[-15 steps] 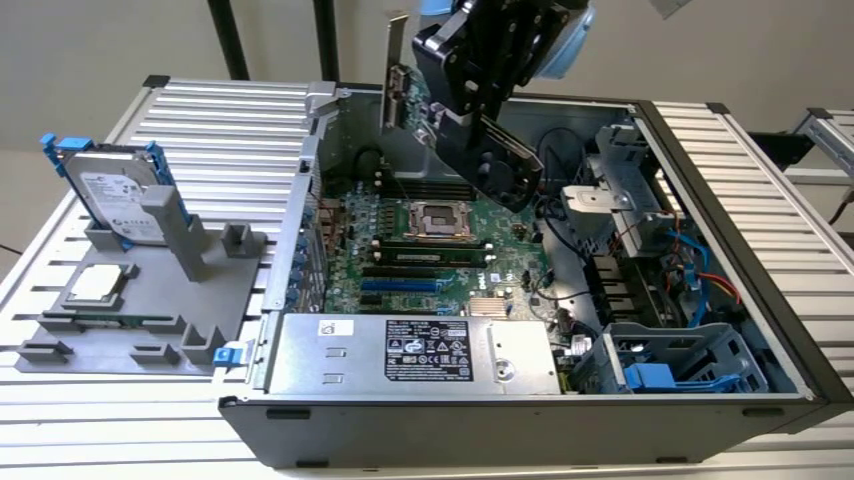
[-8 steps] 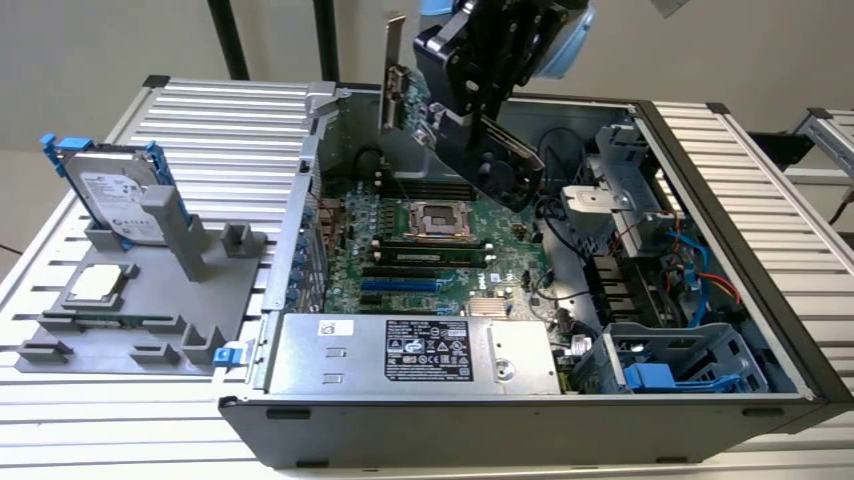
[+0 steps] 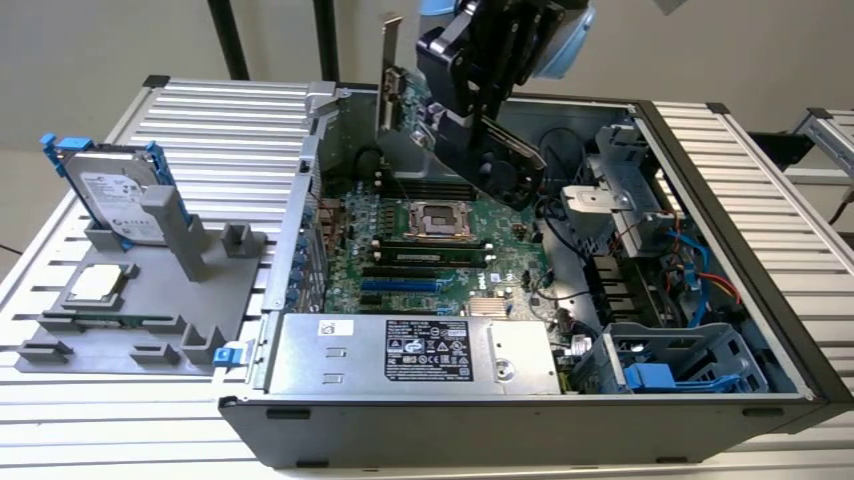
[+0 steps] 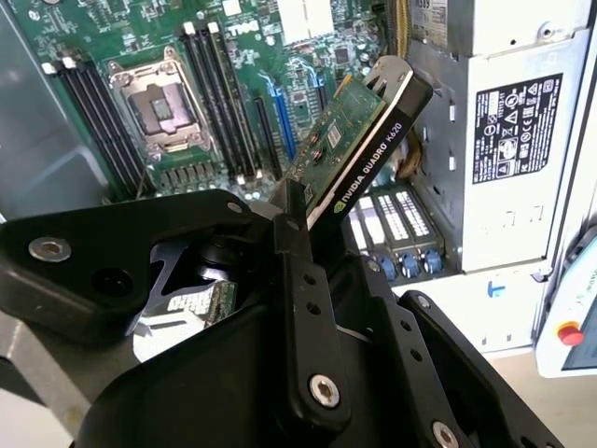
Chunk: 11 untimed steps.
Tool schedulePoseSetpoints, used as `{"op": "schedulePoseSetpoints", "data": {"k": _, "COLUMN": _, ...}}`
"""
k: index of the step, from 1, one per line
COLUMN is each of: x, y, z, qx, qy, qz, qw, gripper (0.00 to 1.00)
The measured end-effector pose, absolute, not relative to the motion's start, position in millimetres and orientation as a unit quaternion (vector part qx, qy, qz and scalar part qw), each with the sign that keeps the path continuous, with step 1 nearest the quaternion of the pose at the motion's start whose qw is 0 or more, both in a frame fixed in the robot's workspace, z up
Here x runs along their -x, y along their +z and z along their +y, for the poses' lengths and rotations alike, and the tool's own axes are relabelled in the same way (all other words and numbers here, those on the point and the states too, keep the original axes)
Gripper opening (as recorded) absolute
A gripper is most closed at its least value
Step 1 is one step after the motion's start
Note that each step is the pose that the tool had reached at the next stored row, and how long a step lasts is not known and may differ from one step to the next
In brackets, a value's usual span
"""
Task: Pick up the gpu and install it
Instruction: 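Insert the gpu into the slot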
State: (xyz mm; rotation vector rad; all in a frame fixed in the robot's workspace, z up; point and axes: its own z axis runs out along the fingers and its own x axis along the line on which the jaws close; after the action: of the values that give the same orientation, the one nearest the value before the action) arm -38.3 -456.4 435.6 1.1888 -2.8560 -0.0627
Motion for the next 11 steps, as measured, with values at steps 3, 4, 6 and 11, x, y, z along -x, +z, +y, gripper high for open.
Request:
{"op": "schedulePoseSetpoints", "data": {"k": 3, "x": 38.3, "y": 435.6, "z": -456.4, "qx": -0.392, "qy": -0.02, "qz": -0.919, "qw": 0.024, "gripper": 0.0}}
{"op": "schedulePoseSetpoints", "data": {"k": 4, "x": 38.3, "y": 435.6, "z": -456.4, "qx": -0.394, "qy": -0.02, "qz": -0.918, "qw": 0.024, "gripper": 0.0}}
{"op": "schedulePoseSetpoints", "data": {"k": 6, "x": 38.3, "y": 435.6, "z": -456.4, "qx": -0.397, "qy": -0.02, "qz": -0.917, "qw": 0.024, "gripper": 0.0}}
{"op": "schedulePoseSetpoints", "data": {"k": 11, "x": 38.3, "y": 435.8, "z": -456.4, "qx": -0.403, "qy": -0.02, "qz": -0.915, "qw": 0.024, "gripper": 0.0}}
